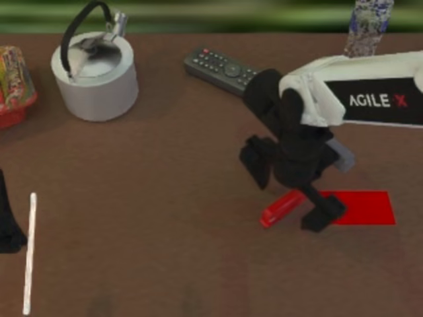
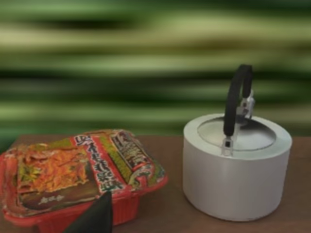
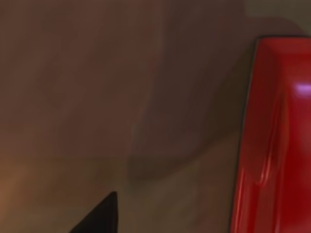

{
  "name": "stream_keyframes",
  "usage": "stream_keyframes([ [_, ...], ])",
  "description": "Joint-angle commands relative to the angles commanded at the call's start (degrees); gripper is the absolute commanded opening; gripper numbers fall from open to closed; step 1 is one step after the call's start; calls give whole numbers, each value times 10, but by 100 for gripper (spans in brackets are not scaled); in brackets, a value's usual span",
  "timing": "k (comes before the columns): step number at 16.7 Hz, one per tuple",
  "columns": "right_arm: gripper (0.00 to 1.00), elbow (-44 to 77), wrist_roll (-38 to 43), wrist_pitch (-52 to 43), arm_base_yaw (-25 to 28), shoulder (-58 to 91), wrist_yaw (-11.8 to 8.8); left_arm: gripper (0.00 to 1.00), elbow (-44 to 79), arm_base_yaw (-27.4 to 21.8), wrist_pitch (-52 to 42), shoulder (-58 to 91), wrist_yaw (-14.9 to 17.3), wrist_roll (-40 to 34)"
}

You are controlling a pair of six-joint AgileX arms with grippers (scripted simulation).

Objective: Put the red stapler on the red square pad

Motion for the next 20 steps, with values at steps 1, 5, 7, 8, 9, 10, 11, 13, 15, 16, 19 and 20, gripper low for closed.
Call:
stream_keyframes([
  [1,77,0,0,0,0,0,0,100,0,0,0,0,0,0],
  [5,47,0,0,0,0,0,0,100,0,0,0,0,0,0],
  [7,32,0,0,0,0,0,0,100,0,0,0,0,0,0],
  [8,25,0,0,0,0,0,0,100,0,0,0,0,0,0],
  [9,17,0,0,0,0,0,0,100,0,0,0,0,0,0],
  [10,10,0,0,0,0,0,0,100,0,0,0,0,0,0],
  [11,2,0,0,0,0,0,0,100,0,0,0,0,0,0],
  [13,0,0,0,0,0,0,0,100,0,0,0,0,0,0],
  [15,0,0,0,0,0,0,0,100,0,0,0,0,0,0],
  [16,0,0,0,0,0,0,0,100,0,0,0,0,0,0],
  [19,0,0,0,0,0,0,0,100,0,0,0,0,0,0],
  [20,0,0,0,0,-1,-1,0,100,0,0,0,0,0,0],
])
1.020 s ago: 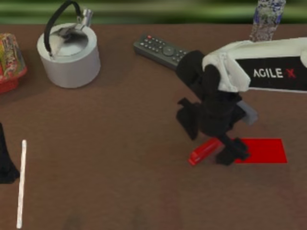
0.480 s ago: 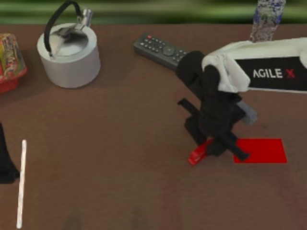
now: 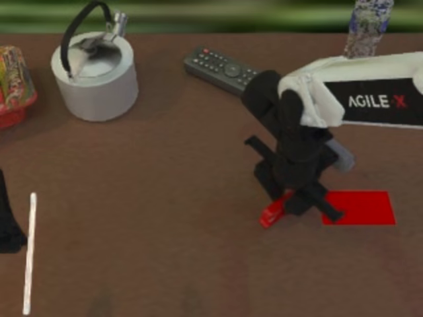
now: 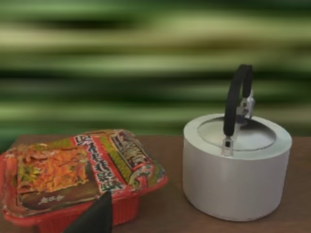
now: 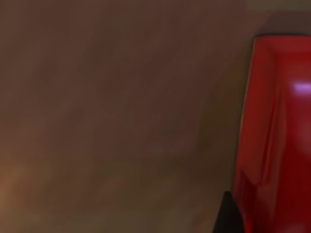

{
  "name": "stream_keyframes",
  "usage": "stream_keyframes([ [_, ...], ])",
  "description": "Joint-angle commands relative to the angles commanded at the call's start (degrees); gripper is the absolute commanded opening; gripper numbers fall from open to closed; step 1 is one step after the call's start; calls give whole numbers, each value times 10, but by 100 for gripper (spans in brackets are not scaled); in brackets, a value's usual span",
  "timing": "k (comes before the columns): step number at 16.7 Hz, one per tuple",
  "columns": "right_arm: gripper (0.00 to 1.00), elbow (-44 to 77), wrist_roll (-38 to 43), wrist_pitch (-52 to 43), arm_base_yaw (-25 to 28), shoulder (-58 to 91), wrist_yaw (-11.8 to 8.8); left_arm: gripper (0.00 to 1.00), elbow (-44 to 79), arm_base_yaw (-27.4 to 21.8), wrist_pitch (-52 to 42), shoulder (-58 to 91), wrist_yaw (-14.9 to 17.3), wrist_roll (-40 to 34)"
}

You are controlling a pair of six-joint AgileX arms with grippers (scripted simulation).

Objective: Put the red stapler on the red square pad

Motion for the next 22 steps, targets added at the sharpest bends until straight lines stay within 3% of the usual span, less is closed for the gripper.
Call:
stream_keyframes([
  [3,0,18,1,-23,2,-6,0,100,0,0,0,0,0,0],
  [10,0,117,-1,-184,4,-61,-1,100,0,0,0,0,0,0],
  [17,0,126,-7,-196,1,-68,-2,100,0,0,0,0,0,0],
  [22,0,131,-123,-226,-5,-68,-22,100,0,0,0,0,0,0],
])
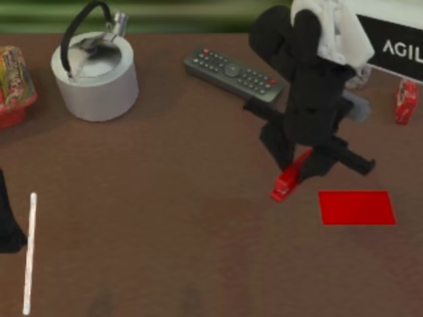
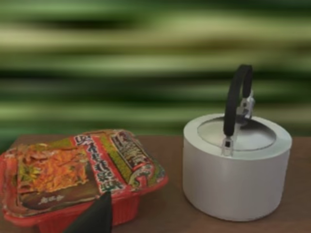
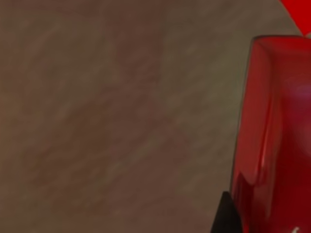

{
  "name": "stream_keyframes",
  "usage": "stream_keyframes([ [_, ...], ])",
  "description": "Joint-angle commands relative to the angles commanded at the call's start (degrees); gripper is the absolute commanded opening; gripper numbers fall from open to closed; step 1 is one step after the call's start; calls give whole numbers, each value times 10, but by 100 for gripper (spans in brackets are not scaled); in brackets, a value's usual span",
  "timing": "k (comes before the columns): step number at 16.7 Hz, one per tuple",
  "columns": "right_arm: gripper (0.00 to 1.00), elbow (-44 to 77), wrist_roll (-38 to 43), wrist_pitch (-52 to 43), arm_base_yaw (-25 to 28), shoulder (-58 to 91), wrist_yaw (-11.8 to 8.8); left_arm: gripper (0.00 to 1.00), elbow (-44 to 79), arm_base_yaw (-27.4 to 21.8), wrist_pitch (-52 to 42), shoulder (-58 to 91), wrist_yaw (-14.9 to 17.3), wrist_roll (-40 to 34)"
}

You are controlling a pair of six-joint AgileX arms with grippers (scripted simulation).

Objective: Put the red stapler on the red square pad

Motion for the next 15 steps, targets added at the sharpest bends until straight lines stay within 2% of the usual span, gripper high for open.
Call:
stream_keyframes([
  [4,0,0,-201,-34,-15,-3,-21,100,0,0,0,0,0,0],
  [8,0,-17,-478,-61,-40,-15,-37,100,0,0,0,0,0,0],
  [11,0,-36,-705,-72,-61,-24,-40,100,0,0,0,0,0,0],
  [15,0,-55,-995,-74,-90,-33,-31,100,0,0,0,0,0,0],
])
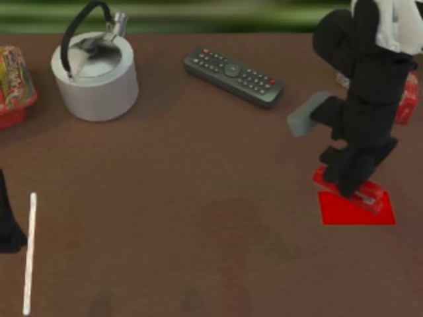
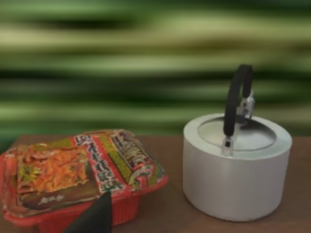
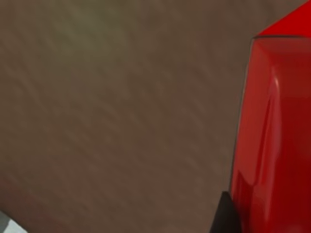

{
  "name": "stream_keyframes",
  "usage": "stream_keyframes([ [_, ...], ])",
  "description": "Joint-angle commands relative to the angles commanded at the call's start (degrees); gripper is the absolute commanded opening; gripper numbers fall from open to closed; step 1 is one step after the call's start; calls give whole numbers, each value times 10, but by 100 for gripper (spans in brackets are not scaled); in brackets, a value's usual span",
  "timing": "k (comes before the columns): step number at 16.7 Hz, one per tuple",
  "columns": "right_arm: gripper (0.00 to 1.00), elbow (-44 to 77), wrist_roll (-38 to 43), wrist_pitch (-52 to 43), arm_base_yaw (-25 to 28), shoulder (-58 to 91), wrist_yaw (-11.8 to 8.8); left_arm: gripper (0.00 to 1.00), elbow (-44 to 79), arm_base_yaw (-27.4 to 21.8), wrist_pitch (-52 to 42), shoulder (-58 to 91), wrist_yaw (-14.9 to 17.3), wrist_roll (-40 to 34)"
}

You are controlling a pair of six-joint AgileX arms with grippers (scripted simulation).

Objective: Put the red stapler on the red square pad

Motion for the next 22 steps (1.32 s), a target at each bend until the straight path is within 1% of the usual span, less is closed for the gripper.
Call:
stream_keyframes([
  [3,0,-13,-188,17,-22,-15,14,100,0,0,0,0,0,0],
  [5,0,-21,-292,34,-35,-29,25,100,0,0,0,0,0,0],
  [7,0,-27,-371,53,-47,-43,35,100,0,0,0,0,0,0],
  [9,0,-32,-426,69,-55,-55,44,100,0,0,0,0,0,0],
  [12,0,-35,-465,83,-62,-65,50,100,0,0,0,0,0,0],
  [18,0,-36,-464,84,-58,-62,50,100,0,0,0,0,0,0],
  [20,0,-51,-463,104,-58,-57,50,100,0,0,0,0,0,0],
  [22,0,-81,-462,145,-58,-45,50,100,0,0,0,0,0,0],
])
